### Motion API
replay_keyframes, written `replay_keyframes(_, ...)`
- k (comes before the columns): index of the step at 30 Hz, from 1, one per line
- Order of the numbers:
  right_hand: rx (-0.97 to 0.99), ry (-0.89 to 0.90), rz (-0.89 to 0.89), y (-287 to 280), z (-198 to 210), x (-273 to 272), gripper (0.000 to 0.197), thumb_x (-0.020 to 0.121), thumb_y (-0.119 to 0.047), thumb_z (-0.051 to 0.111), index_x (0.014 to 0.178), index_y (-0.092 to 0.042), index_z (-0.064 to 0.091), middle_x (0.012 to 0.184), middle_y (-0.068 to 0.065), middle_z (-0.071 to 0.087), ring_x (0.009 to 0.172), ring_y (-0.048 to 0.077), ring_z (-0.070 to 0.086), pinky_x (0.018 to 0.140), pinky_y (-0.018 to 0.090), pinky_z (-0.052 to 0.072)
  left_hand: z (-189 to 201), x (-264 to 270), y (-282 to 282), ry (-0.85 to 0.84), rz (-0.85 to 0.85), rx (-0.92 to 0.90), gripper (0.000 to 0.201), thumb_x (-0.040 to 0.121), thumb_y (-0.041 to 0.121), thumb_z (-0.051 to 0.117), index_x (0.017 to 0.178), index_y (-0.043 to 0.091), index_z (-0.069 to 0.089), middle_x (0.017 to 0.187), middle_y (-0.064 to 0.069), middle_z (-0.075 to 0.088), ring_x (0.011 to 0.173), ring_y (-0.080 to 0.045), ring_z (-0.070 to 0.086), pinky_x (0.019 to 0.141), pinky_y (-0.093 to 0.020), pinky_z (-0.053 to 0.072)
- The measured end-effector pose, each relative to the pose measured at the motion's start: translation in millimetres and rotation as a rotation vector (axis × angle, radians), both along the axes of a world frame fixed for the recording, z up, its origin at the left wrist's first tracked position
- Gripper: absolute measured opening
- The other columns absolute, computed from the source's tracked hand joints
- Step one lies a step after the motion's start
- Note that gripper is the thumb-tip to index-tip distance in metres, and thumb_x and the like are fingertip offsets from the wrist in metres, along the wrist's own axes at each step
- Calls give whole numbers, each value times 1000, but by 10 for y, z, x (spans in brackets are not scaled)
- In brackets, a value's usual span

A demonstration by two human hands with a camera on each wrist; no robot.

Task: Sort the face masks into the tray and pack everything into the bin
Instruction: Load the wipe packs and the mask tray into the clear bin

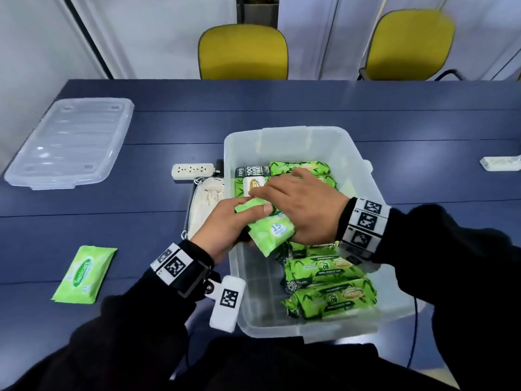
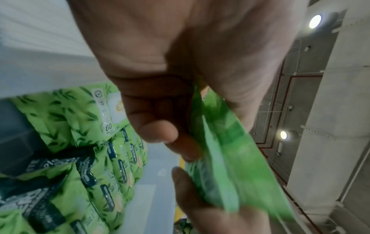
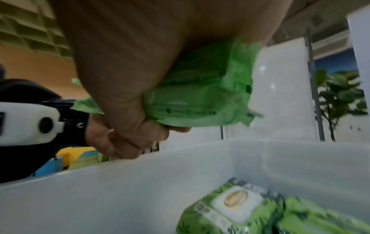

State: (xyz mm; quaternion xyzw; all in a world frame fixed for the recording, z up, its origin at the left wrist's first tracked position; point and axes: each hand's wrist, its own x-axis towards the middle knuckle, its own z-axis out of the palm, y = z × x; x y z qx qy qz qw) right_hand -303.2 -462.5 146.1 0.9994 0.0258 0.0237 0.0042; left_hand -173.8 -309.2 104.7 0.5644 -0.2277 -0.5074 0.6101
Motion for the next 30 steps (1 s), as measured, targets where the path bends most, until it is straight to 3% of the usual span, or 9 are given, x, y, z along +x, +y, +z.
replay_keyframes(1,29,-10,-48,-81,-60,33,81,74,-44,67,146,-25,36,121,-2,54,114,23,56,95,47,42,-20,-8,-8,24,64,-18,46,76,35,82,109,5,71,92,-16,67,79,-30,64,66,-40,52)
replay_keyframes(3,114,-10,-216,-328,-190,138,87,75,-52,72,149,-27,33,123,0,53,117,25,53,97,45,41,-35,-23,-13,29,204,-45,44,86,29,80,122,9,68,105,-14,69,89,-29,67,72,-40,58)
replay_keyframes(6,117,34,-469,-868,-434,371,98,74,-64,75,152,-35,23,120,6,52,113,31,52,95,46,40,-75,-87,15,-102,260,-31,36,93,14,73,128,10,65,99,-6,71,93,-22,70,75,-32,59)
replay_keyframes(8,73,95,-551,-1197,-638,493,102,72,-72,73,153,-38,21,123,9,53,116,32,51,97,48,40,-144,-140,35,-250,186,-22,34,91,17,76,124,14,68,97,-1,72,95,-19,69,80,-32,58)
replay_keyframes(12,-22,244,-577,-1534,-1091,575,107,68,-79,70,153,-43,15,141,10,46,131,33,42,108,57,34,-184,-186,67,-456,85,38,27,86,35,79,112,29,75,103,6,75,100,-15,69,95,-36,56)
replay_keyframes(16,51,338,-569,-1631,-1303,599,109,72,-77,69,156,-46,6,158,10,28,144,36,28,114,65,24,-147,-169,93,-433,69,33,23,89,25,80,111,24,76,102,3,75,100,-16,69,96,-34,56)
replay_keyframes(25,51,351,-528,-1663,-1418,574,100,80,-83,51,156,-45,-1,160,10,24,146,35,25,114,67,20,-97,-180,85,-513,-68,35,24,89,32,78,111,22,75,103,4,74,99,-11,67,91,-27,54)
replay_keyframes(28,59,388,-543,-1654,-1333,597,100,80,-82,54,156,-46,-1,162,9,22,148,34,22,115,69,16,-78,-101,118,-439,-113,8,26,91,30,77,114,19,75,106,-2,75,104,-20,68,96,-32,55)
replay_keyframes(30,65,349,-570,-1588,-1262,606,104,76,-82,59,156,-46,3,162,8,24,148,33,22,116,70,13,-66,69,210,-269,-42,-32,29,90,26,73,114,11,74,108,-13,75,103,-28,70,92,-36,57)
